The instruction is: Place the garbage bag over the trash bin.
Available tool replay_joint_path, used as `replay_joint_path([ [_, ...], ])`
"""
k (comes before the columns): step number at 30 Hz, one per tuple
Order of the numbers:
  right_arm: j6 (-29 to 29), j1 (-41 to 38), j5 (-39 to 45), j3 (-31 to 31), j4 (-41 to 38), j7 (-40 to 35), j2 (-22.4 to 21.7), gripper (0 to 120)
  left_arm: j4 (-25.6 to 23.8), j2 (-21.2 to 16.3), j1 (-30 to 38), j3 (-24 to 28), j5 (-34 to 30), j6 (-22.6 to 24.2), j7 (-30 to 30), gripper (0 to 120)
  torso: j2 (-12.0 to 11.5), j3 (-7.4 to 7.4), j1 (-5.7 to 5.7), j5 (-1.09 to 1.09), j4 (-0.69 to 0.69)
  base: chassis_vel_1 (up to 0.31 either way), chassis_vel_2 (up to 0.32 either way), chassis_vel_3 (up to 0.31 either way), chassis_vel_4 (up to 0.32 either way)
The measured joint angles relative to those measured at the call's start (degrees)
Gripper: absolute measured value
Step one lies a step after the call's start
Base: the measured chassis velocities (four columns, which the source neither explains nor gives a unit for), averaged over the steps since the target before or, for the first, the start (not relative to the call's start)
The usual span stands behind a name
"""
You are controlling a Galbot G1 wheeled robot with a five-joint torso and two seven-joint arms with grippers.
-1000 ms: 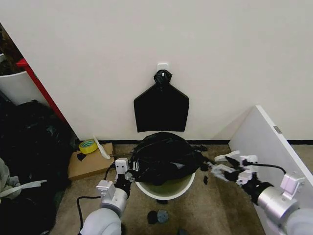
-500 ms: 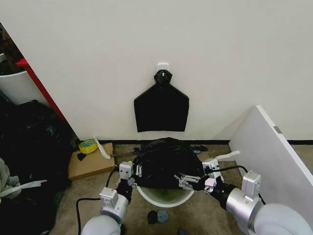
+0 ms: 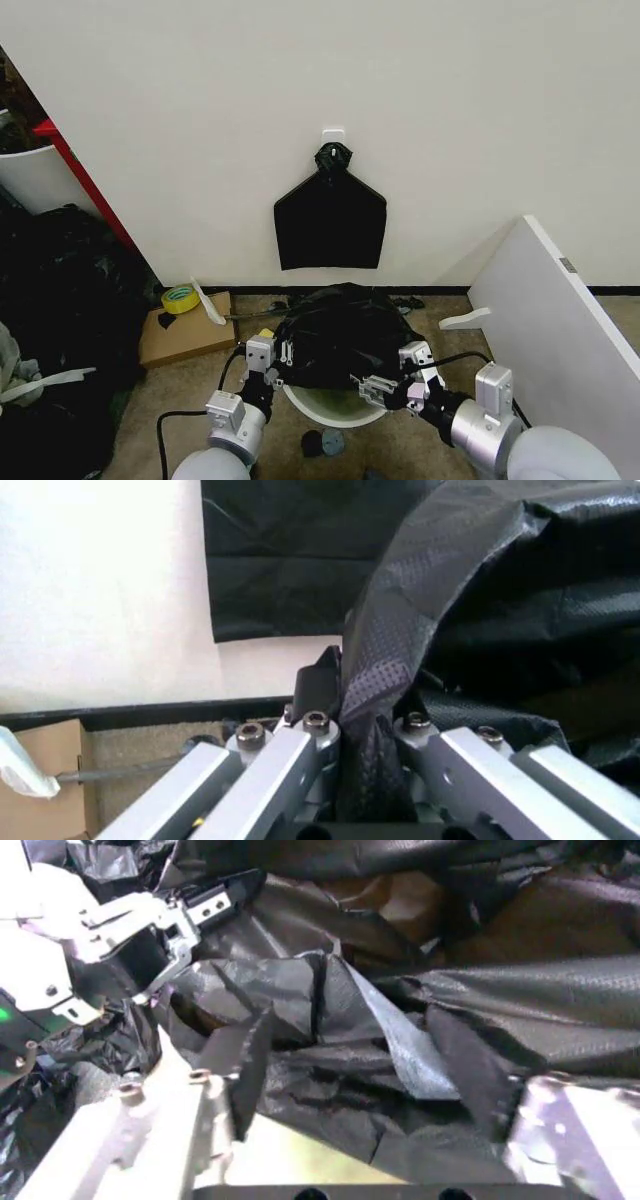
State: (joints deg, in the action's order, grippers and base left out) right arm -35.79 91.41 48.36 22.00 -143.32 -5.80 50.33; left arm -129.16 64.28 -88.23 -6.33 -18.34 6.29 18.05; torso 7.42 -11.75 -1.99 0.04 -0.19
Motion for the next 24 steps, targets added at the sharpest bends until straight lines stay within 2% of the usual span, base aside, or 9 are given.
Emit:
replay_joint_path([
  [1,-0.1,0.0,0.0,-0.2,0.0,-0.1,-0.1,51,-0.1,0.1,-0.2,0.0,0.0,0.0,0.0,3,0.0,0.00,0.00,0.00,0.00,0.000,0.000,0.000,0.000],
  [2,-0.1,0.0,0.0,-0.2,0.0,-0.1,-0.1,51,-0.1,0.1,-0.2,0.0,0.0,0.0,0.0,3,0.0,0.00,0.00,0.00,0.00,0.000,0.000,0.000,0.000],
  [7,-0.1,-0.8,-0.1,-0.6,0.0,-0.7,-0.2,28,-0.7,0.2,-0.7,-0.1,-0.3,0.0,0.0,3,0.0,0.00,0.00,0.00,0.00,0.000,0.000,0.000,0.000],
  [10,-0.2,-1.0,-0.5,-0.6,0.0,-1.1,-0.6,22,-1.0,0.3,-0.9,-0.2,-0.5,0.0,0.0,3,0.0,0.00,0.00,0.01,0.00,0.000,0.000,0.000,0.000],
  [15,-0.6,-0.9,-1.9,-0.6,0.1,-1.2,-1.7,0,-1.5,0.8,-1.7,-0.2,-0.4,-0.2,0.0,3,0.0,0.00,0.00,0.00,0.01,0.000,0.000,0.000,0.000],
  [24,-0.4,-0.3,-3.9,-0.2,0.1,-0.6,-3.7,0,-2.0,1.1,-1.8,-0.4,-0.8,-0.1,0.2,3,0.0,0.00,0.00,0.01,0.00,0.000,0.000,0.000,0.000],
])
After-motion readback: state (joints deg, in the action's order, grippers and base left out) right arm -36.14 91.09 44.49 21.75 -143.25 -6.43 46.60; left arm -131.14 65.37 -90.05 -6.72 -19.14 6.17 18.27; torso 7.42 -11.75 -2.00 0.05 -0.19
